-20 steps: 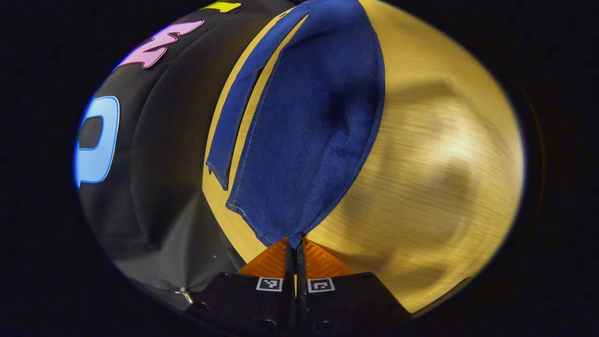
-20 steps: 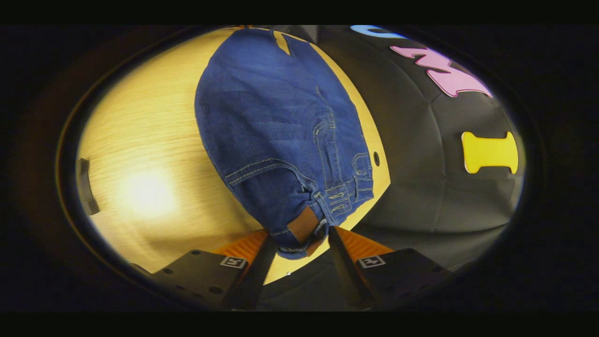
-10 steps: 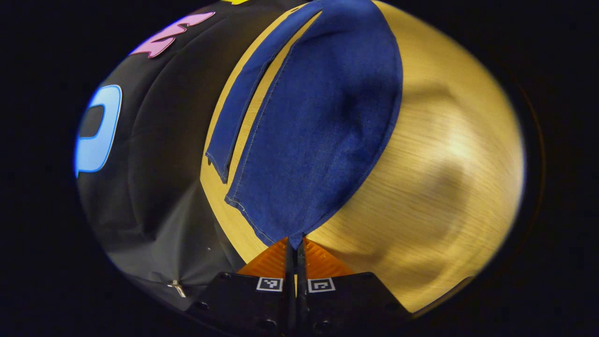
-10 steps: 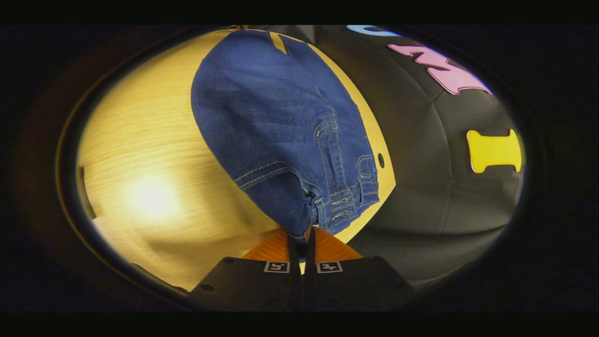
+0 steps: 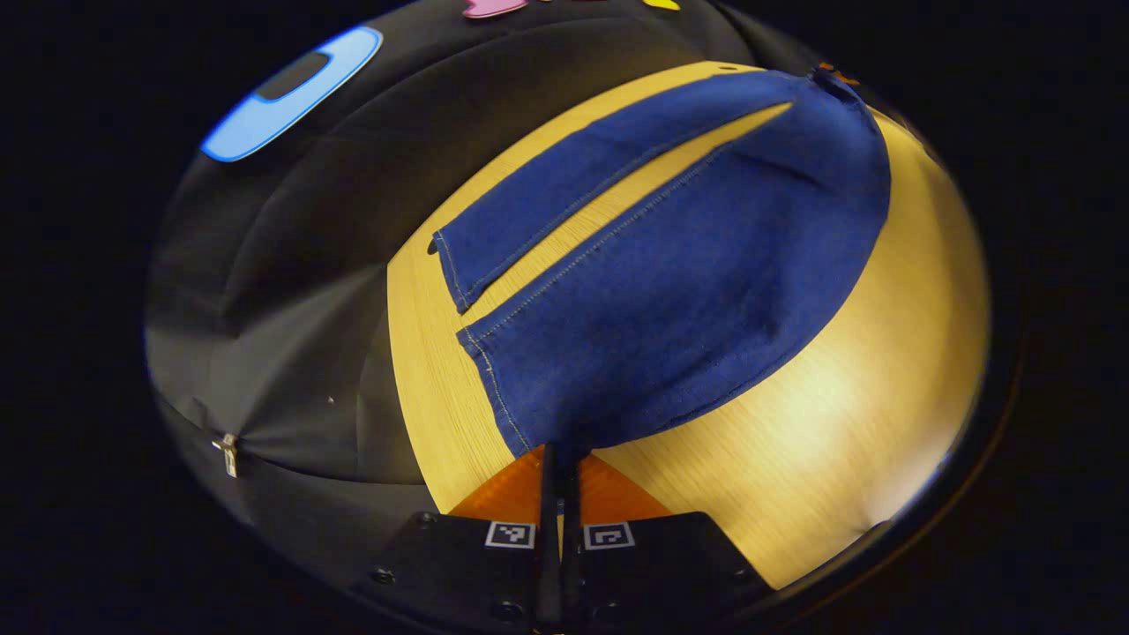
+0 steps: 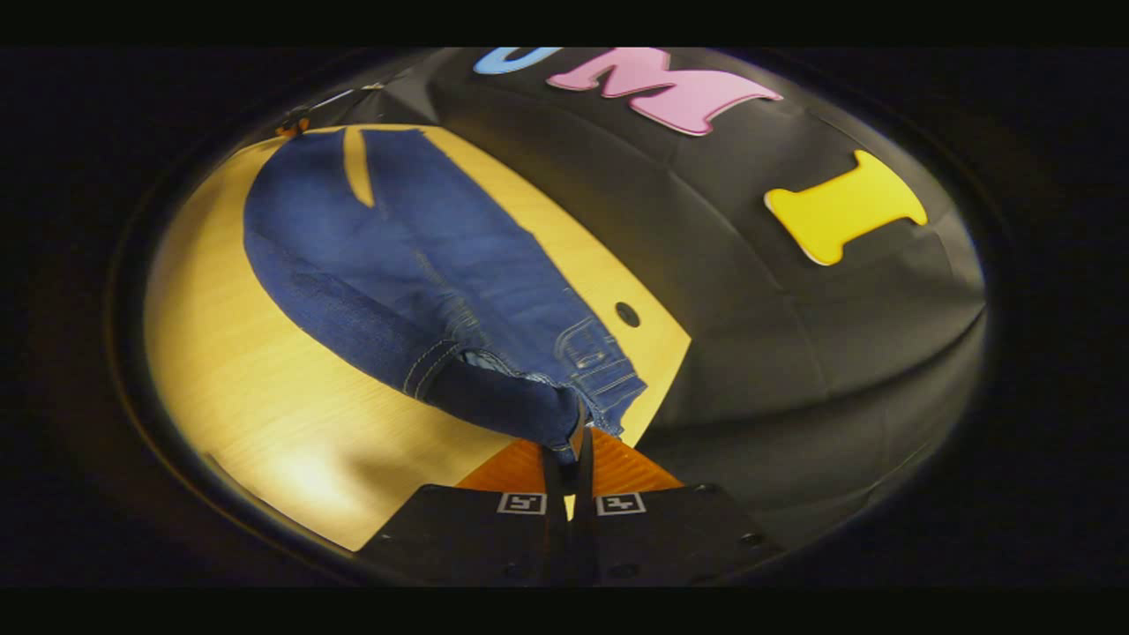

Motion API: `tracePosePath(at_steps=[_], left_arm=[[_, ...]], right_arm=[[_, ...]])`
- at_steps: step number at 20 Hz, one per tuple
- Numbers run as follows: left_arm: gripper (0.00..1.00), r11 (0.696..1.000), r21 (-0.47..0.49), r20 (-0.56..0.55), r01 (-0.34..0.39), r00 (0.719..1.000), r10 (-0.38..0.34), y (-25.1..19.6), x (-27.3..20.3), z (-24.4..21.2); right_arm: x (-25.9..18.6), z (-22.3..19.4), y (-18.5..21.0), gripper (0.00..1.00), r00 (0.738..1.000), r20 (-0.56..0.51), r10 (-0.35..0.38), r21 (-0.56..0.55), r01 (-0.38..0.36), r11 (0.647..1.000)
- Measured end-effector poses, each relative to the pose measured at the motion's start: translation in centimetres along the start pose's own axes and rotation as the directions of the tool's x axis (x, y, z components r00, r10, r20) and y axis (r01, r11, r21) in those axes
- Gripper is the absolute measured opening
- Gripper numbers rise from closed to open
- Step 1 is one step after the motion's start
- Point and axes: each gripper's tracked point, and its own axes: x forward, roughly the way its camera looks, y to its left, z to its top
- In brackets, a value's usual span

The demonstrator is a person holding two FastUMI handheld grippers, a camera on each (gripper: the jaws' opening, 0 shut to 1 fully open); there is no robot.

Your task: Grasp the waist and the cuffs of the jeans and fold them to make the two legs overlap; first hold the waist and fold one-third of the jeans toward the cuffs, then hold the cuffs and fold the remaining one-third in the same direction to finish folding.

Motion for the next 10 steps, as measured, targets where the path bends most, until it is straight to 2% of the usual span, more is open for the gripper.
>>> tracePosePath(at_steps=[2, 5, 10], left_arm=[[0.06, 0.993, -0.12, 0.043, 0.009, 0.999, -0.004, 1.7, -1.0, 2.2], [0.06, 0.951, -0.307, 0.087, 0.032, 0.996, -0.006, 4.4, -2.9, 6.3], [0.06, 0.903, -0.429, 0.115, 0.023, 0.993, 0.029, 8.7, -6.5, 13.3]], right_arm=[[-2.1, 2.8, -1.8, 0.06, 0.999, 0.017, -0.029, 0.086, 0.028, 0.996], [-4.2, 7.1, -3.9, 0.06, 0.997, 0.026, -0.067, 0.167, 0.062, 0.984], [-8.0, 14.8, -8.7, 0.06, 0.995, -0.002, -0.101, 0.337, 0.096, 0.936]])
